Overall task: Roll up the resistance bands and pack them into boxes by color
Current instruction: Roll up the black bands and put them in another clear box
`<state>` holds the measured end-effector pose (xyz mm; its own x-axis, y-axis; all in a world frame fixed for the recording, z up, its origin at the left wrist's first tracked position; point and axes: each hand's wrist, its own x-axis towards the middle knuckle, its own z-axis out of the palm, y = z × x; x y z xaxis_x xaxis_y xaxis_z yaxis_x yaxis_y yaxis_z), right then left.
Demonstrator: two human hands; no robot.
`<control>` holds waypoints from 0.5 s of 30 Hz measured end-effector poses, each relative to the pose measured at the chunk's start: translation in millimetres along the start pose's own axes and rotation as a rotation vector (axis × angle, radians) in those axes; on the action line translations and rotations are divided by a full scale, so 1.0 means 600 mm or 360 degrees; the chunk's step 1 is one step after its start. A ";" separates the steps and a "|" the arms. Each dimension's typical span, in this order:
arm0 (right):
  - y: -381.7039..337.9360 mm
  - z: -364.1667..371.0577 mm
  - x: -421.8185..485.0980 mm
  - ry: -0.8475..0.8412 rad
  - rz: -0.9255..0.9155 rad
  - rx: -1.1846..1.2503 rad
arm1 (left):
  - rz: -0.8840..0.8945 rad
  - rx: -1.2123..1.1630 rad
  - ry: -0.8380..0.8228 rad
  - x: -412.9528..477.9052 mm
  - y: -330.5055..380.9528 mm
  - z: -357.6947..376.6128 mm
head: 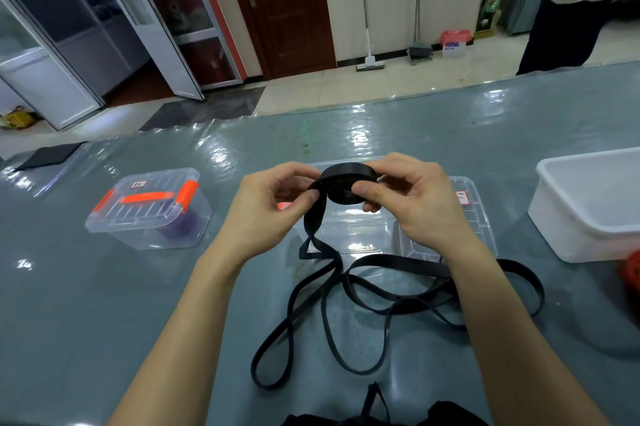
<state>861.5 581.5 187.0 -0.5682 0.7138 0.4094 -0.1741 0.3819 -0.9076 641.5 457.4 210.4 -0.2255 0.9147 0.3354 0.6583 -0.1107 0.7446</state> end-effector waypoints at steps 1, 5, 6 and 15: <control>0.001 0.001 0.000 0.0003 -0.0002 -0.0019 | 0.0096 0.0177 0.0066 -0.002 0.001 0.005; 0.005 -0.002 0.000 0.0029 0.0003 -0.0021 | 0.0165 0.0210 0.0095 -0.003 -0.012 0.009; 0.006 -0.002 0.000 0.0037 0.0003 -0.0011 | 0.0096 0.0071 0.0021 -0.001 -0.016 0.007; -0.015 0.013 0.020 0.0198 0.0001 0.0340 | 0.0026 -0.0683 0.0106 0.026 -0.006 0.004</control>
<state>850.3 581.9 199.3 -0.4672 0.7860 0.4049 -0.3473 0.2580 -0.9016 637.6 473.2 211.7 -0.2725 0.8859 0.3753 0.3073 -0.2895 0.9065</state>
